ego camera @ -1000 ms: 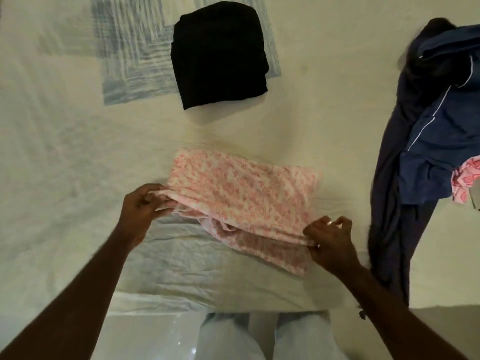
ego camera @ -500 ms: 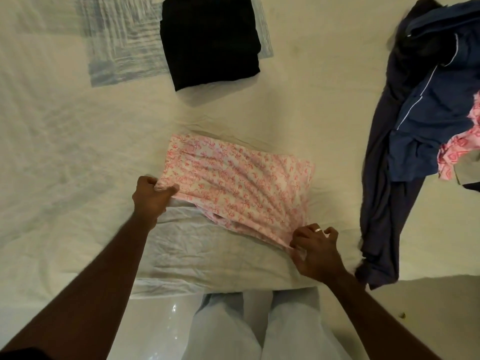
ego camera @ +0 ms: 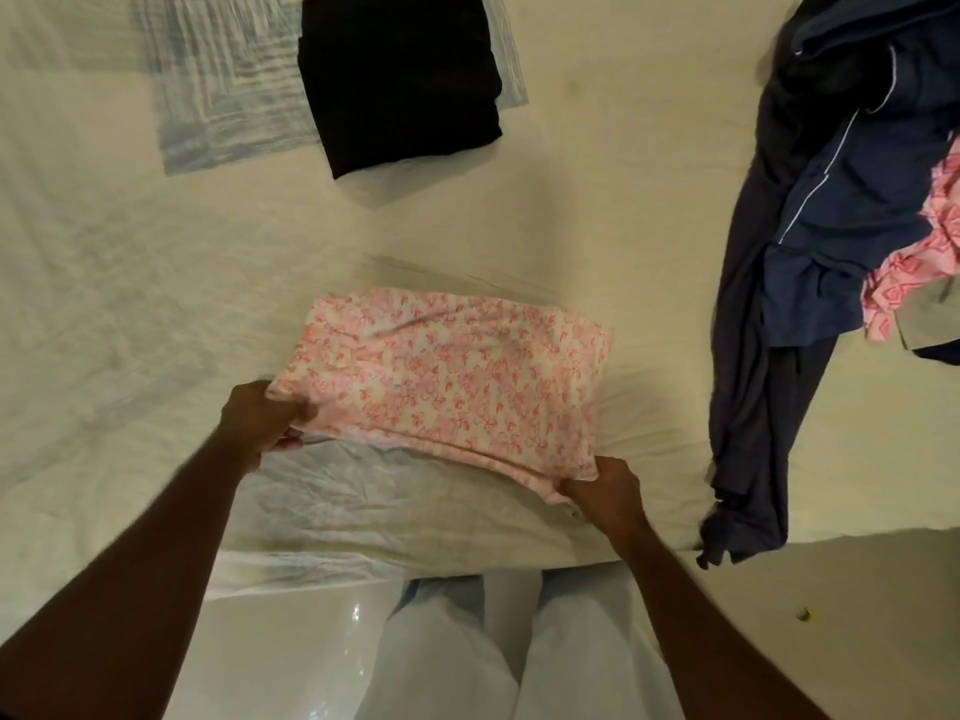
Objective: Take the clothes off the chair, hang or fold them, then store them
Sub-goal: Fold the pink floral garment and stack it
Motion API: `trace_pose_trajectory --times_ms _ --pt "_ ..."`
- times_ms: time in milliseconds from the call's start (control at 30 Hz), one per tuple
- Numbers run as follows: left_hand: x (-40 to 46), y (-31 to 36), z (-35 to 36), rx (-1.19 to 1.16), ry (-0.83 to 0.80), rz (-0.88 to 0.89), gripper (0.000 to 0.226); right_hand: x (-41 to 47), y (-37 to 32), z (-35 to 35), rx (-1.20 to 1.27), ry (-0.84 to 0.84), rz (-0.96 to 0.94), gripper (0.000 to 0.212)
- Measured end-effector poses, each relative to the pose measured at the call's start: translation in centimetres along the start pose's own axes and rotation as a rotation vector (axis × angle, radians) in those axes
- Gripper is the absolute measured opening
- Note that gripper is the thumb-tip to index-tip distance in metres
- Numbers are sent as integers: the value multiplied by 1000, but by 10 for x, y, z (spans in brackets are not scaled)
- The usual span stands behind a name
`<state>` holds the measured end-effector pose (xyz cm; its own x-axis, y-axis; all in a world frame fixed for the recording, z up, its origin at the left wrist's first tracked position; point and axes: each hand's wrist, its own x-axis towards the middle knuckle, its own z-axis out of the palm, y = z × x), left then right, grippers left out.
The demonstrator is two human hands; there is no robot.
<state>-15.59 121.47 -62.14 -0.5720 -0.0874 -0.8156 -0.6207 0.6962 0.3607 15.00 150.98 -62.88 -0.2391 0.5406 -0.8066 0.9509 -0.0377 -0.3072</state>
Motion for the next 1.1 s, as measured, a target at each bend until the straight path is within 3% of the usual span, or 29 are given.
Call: trace_pose_trajectory --times_ms 100,233,333,400,467,500,567,633,700,800,867,1100 --pt "-5 -15 -10 200 -71 -20 44 2 10 -12 -84 -106 45 38" --pt "-16 -5 -4 326 -47 131 39 2 0 -22 -16 130 25 15" --pt "-21 8 10 344 78 212 63 -1 -13 -9 70 229 7 33" --pt "-17 12 20 519 300 308 83 -2 -20 5 81 276 -33 51" --pt "-17 20 31 737 510 533 87 1 -29 13 98 306 -30 64" --pt "-20 27 39 813 521 672 82 5 -34 15 107 302 -5 69" --pt "-29 39 59 902 328 895 79 14 -42 16 167 253 51 76" --pt "-31 41 88 1062 84 990 100 22 -45 12 316 167 54 76" --pt "-27 40 115 1254 -42 983 123 25 -44 6 537 48 20 63" --pt "-20 38 139 1299 -66 884 141 23 -47 -5 777 -165 -41 38" --pt "-19 39 145 1291 -47 844 149 25 -50 -12 827 -236 -70 33" --pt "-45 50 189 1219 -59 774 156 29 -44 -59 786 -158 -147 28"
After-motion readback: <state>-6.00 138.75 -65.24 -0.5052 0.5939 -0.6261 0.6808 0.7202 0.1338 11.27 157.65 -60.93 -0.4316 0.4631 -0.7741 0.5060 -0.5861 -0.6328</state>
